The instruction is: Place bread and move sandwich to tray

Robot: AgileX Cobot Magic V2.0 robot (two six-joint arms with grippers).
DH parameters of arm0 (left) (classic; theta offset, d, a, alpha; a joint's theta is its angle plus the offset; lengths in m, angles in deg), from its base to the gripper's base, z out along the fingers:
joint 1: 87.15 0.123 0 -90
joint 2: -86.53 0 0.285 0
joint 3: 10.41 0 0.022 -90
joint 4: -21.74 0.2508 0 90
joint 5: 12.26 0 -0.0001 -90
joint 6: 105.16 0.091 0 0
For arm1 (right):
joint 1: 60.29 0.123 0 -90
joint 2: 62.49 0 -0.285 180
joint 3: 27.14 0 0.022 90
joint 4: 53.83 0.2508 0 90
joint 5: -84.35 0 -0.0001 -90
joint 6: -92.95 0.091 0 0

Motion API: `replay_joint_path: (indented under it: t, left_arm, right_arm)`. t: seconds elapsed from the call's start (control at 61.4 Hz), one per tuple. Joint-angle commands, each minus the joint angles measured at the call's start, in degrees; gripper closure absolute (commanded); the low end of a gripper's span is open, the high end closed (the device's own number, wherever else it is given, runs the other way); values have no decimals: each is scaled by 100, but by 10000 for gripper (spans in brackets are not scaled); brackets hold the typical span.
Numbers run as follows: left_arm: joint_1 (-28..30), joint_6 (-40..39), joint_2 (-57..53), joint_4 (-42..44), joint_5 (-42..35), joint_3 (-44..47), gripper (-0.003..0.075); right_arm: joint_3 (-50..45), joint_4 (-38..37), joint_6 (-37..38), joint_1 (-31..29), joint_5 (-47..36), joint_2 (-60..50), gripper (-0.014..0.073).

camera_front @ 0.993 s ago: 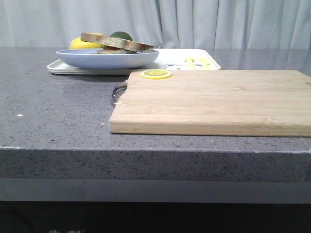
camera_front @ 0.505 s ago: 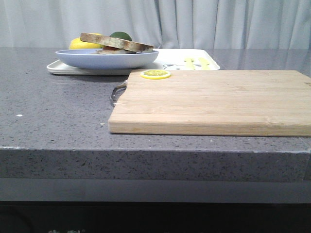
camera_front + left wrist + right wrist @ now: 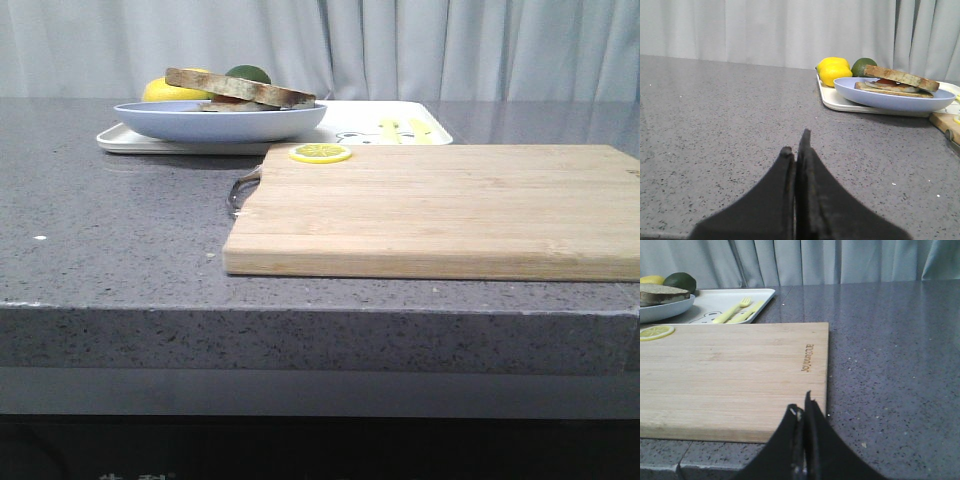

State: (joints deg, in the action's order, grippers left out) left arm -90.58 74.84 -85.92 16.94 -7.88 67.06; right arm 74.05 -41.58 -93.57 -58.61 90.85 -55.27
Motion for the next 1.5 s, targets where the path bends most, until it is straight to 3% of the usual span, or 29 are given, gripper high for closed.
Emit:
replay_joint_path:
  t: [0.0, 0.407, 0.553, 0.619, 1.481]
  left_arm:
    - [7, -61, -122, -60, -438, 12, 741]
    - [7, -61, -122, -60, -438, 12, 741]
    - [7, -61, -122, -60, -438, 12, 741]
    - [7, -61, -122, -60, -438, 12, 741]
    - [7, -61, -122, -60, -438, 12, 741]
  right_arm:
    - [20, 19, -30, -42, -511, -106, 659]
    - [20, -81, 24, -41, -562, -106, 659]
    - [20, -993, 1158, -41, -599, -106, 659]
    - [20, -1042, 1417, -48, -599, -106, 659]
    - [20, -1099, 1422, -268, -885, -106, 659]
